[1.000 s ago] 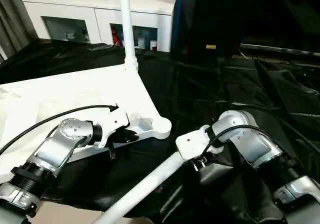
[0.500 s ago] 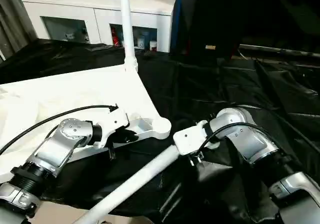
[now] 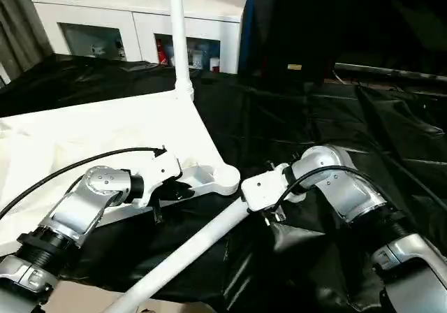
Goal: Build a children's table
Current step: Pick table leg
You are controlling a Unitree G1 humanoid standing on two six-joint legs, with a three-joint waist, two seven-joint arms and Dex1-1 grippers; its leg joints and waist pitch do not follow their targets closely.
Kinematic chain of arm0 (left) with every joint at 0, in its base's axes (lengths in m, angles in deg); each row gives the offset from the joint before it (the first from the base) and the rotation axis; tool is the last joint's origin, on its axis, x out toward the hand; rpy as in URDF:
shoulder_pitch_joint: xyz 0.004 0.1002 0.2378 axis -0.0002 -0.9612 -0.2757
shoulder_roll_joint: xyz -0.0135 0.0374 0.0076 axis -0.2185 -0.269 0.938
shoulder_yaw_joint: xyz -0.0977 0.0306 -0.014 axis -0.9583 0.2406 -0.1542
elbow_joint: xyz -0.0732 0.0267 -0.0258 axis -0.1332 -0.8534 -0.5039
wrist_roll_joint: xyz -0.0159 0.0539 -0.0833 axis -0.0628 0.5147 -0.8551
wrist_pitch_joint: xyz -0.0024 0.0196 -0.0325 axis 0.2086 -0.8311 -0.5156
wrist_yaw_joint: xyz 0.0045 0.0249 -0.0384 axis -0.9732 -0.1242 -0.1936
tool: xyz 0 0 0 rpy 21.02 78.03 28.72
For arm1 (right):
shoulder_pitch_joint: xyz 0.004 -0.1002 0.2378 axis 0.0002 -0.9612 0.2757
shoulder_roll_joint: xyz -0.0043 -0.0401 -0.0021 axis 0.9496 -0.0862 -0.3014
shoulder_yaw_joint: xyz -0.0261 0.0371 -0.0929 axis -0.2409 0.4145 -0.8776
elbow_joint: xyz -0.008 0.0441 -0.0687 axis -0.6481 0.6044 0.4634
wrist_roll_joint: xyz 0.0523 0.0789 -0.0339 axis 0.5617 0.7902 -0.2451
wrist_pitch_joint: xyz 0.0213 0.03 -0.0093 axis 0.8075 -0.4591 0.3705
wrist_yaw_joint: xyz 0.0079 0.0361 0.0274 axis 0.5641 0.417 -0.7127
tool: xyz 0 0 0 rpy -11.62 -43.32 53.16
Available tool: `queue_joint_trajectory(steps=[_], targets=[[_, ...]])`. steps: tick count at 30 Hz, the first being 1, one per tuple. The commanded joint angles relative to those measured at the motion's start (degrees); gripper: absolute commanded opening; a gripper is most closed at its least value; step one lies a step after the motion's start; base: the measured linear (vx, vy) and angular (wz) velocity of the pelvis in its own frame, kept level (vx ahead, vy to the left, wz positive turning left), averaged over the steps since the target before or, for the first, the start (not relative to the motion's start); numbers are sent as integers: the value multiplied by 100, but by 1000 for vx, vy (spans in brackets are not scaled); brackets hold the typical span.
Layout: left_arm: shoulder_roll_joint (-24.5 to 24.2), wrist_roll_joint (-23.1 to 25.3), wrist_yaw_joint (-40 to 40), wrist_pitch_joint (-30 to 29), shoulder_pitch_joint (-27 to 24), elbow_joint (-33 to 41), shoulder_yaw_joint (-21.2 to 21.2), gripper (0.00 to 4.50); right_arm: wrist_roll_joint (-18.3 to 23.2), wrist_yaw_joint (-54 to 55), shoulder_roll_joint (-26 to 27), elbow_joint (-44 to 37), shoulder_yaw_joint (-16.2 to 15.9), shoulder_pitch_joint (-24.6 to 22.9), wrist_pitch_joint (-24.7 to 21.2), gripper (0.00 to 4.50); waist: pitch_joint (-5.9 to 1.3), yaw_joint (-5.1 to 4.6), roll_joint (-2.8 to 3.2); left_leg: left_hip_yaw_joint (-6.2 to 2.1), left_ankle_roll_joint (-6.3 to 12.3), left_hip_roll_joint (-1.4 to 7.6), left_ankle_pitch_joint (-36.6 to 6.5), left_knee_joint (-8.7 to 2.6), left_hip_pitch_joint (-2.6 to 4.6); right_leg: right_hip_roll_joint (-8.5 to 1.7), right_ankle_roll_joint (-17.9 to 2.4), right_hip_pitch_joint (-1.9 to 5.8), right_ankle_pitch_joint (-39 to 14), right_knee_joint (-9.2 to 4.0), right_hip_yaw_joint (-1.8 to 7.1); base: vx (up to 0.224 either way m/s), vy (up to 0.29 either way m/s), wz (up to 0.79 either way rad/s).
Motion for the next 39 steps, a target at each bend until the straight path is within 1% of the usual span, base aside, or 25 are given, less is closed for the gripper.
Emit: queue_joint_trajectory(steps=[1, 2, 5, 7, 8, 10, 11, 12, 13, 14, 15, 16, 17, 18, 19, 21, 23, 25, 27, 28, 30, 33, 34, 38, 39], targets=[[21, -52, 36, 156, 169, 117, -7, 0, -201, -230, -68, 240, -285, -328, -257, 28, -265, -58, 39, -189, 37, 346, -2077, -555, 170, -496, -1229, 105, -1369, -538, 322, 0, 0, 0], [19, -52, 43, 156, 167, 121, -6, 0, -169, -237, -70, 217, -268, -354, -266, 21, -258, -57, 35, -187, 32, 348, -2140, -556, 179, -501, -1231, 95, -1424, -548, 326, 0, 0, 0], [4, -69, 76, 155, 127, 169, -7, 0, 10, -255, -42, 114, -167, -479, -331, 3, -258, -53, 57, -197, 7, 353, -2198, -568, 183, -504, -1212, 98, -1480, -561, 327, 0, 0, 0], [-4, -74, 84, 157, 105, 194, -8, 0, 27, -253, -48, 71, -157, -512, -344, 3, -259, -64, 56, -203, 4, 347, -2200, -574, 166, -497, -1228, 107, -1432, -551, 319, 0, 0, 0], [-17, -88, 114, 160, 76, 229, -6, 0, 84, -303, -60, -3, -147, -575, -392, 3, -254, -68, 21, -199, 18, 348, -2197, -576, 166, -501, -1209, 109, -1475, -557, 321, 0, 0, 0], [-15, -94, 122, 162, 78, 226, -8, 0, 123, -350, -63, -26, -143, -597, -401, 3, -257, -66, 31, -194, 44, 348, -2158, -567, 169, -509, -1231, 102, -1503, -565, 325, 0, 0, 0], [-12, -98, 121, 158, 78, 229, -11, 0, 151, -409, -67, -56, -140, -619, -419, 3, -270, -52, 22, -183, 77, 350, -2056, -554, 167, -514, -1269, 98, -1409, -572, 327, 0, 0, 0], [-12, -97, 117, 157, 77, 231, -13, 0, 145, -430, -72, -68, -145, -620, -386, 3, -291, -44, -31, -177, 148, 347, -1809, -546, 118, -518, -1284, 146, -1113, -535, 331, 0, 0, 0], [-12, -96, 108, 162, 69, 236, -15, 0, 127, -430, -75, -72, -148, -611, -303, 3, -297, -46, -45, -186, 187, 347, -1667, -543, 97, -510, -1294, 160, -996, -493, 317, 0, 0, 0], [-13, -95, 103, 165, 64, 240, -17, 0, 112, -425, -77, -74, -150, -604, -241, 3, -281, -41, -11, -167, 277, 349, -1556, -532, 104, -509, -1319, 126, -949, -505, 316, 0, 0, 0], [-21, -98, 108, 160, 48, 260, -17, 0, 146, -428, -55, -50, -125, -581, -246, 3, -291, -37, -12, -166, 308, 347, -1464, -517, 95, -526, -1342, 145, -932, -495, 320, 0, 0, 0], [-26, -100, 112, 156, 40, 270, -17, 0, 166, -430, -44, -38, -111, -572, -260, 3, -296, -33, -6, -161, 319, 349, -1417, -516, 102, -522, -1352, 142, -904, -498, 316, 0, 0, 0], [-36, -101, 114, 150, 23, 293, -18, 0, 266, -491, -1, 11, -69, -529, -322, 20, -303, -33, -23, -151, 364, 344, -1319, -501, 95, -518, -1379, 147, -796, -489, 318, 0, 0, 0], [-40, -99, 117, 147, 15, 304, -20, 0, 326, -538, 23, 27, -38, -510, -369, 38, -305, -18, -15, -143, 409, 346, -1222, -493, 98, -510, -1394, 139, -695, -482, 315, 0, 0, 0], [-49, -97, 122, 141, 0, 323, -21, 0, 408, -664, -6, 10, -3, -462, -432, 38, -310, -15, -34, -141, 431, 350, -1173, -491, 99, -512, -1406, 143, -634, -475, 313, 0, 0, 0], [-70, -99, 129, 129, -37, 374, -19, 0, 590, -874, -123, -74, 98, -364, -542, 44, -309, 7, -30, -141, 500, 360, -1081, -487, 86, -513, -1443, 149, -550, -458, 305, 0, 0, 0], [-89, -105, 134, 123, -67, 413, -23, 0, 716, -1018, -226, -170, 187, -308, -579, 81, -310, 14, -33, -141, 529, 367, -1041, -485, 87, -509, -1450, 150, -477, -452, 301, 0, 0, 0], [-98, -108, 134, 124, -80, 429, -23, 0, 806, -1096, -271, -235, 246, -280, -634, 83, -313, 13, -30, -140, 552, 363, -1004, -479, 78, -512, -1454, 158, -428, -442, 298, 0, 0, 0], [-106, -110, 128, 118, -106, 456, -20, 0, 979, -1288, -403, -343, 376, -169, -750, 107, -309, 11, -35, -140, 559, 366, -1019, -479, 84, -515, -1462, 156, -465, -444, 295, 0, 0, 0], [-106, -110, 128, 118, -106, 456, -20, 0, 979, -1288, -403, -343, 376, -169, -750, 107, -307, 10, -37, -138, 567, 366, -1023, -480, 83, -514, -1455, 158, -480, -449, 295, 0, 0, 0], [-112, -106, 134, 130, -106, 453, -21, 0, 1149, -1608, -633, -527, 514, 75, -891, 128, -310, 20, -40, -134, 575, 368, -1021, -471, 90, -516, -1449, 159, -527, -446, 296, 0, 0, 0], [-105, -100, 129, 140, -98, 440, -19, 0, 1210, -1701, -691, -631, 533, 158, -928, 153, -312, 24, -50, -129, 591, 368, -939, -459, 87, -519, -1451, 160, -486, -433, 300, 0, 0, 0], [-104, -100, 128, 141, -97, 439, -18, 0, 1217, -1709, -689, -644, 538, 164, -930, 163, -313, 28, -39, -127, 600, 369, -915, -456, 88, -524, -1462, 153, -472, -435, 299, 0, 0, 0], [-88, -105, 121, 144, -94, 436, -6, 0, 1281, -1688, -572, -742, 557, 253, -903, 195, -321, 20, -57, -126, 614, 364, -850, -452, 83, -514, -1479, 152, -400, -423, 290, 0, 0, 0], [-86, -105, 122, 141, -96, 440, -3, 0, 1253, -1610, -486, -724, 531, 279, -820, 203, -323, 25, -49, -123, 605, 366, -856, -449, 94, -516, -1489, 142, -417, -426, 291, 0, 0, 0]])
